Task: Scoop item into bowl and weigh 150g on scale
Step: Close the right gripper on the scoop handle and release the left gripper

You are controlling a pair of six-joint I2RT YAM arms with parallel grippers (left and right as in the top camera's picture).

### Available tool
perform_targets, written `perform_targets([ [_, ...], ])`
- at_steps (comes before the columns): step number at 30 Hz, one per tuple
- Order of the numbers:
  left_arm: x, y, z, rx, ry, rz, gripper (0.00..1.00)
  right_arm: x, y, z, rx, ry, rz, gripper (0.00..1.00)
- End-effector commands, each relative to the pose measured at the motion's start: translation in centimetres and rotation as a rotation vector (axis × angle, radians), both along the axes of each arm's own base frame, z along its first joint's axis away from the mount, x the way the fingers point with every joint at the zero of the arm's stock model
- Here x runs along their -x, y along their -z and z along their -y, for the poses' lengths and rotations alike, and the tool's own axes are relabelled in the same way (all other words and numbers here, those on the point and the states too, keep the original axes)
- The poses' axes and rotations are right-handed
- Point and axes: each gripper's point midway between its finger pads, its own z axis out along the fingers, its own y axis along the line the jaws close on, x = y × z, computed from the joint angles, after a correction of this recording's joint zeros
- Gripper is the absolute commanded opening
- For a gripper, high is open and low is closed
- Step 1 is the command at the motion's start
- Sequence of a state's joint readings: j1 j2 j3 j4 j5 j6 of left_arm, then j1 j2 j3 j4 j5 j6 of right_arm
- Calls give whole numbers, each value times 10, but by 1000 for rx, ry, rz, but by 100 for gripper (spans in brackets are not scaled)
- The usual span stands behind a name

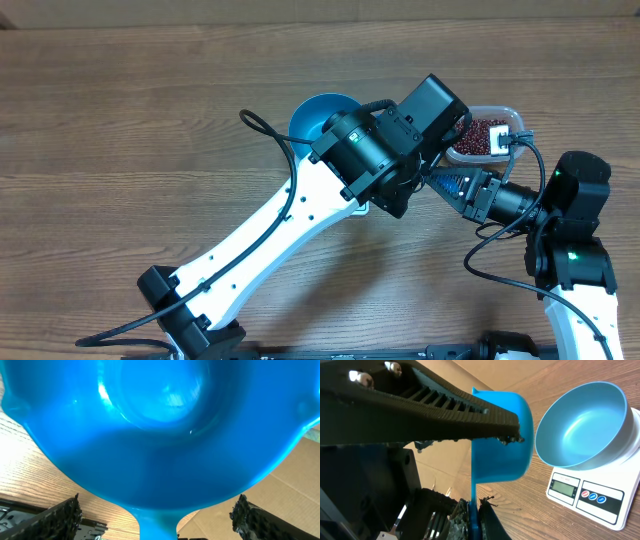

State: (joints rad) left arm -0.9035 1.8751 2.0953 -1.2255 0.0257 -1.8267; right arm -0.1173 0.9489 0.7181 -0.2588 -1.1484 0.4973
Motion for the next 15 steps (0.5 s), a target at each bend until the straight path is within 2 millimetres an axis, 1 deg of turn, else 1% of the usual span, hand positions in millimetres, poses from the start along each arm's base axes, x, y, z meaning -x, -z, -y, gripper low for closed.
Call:
perform_targets([
  [1, -1, 1, 4, -5, 8, 8, 99, 2, -11, -1, 2, -11, 41, 4],
  [8, -4, -2, 1, 2, 1, 16, 99, -1, -8, 1, 10, 11, 25, 4],
  [15, -13, -22, -16, 19, -1, 66, 100, -4, -5, 4, 22, 39, 16, 4],
])
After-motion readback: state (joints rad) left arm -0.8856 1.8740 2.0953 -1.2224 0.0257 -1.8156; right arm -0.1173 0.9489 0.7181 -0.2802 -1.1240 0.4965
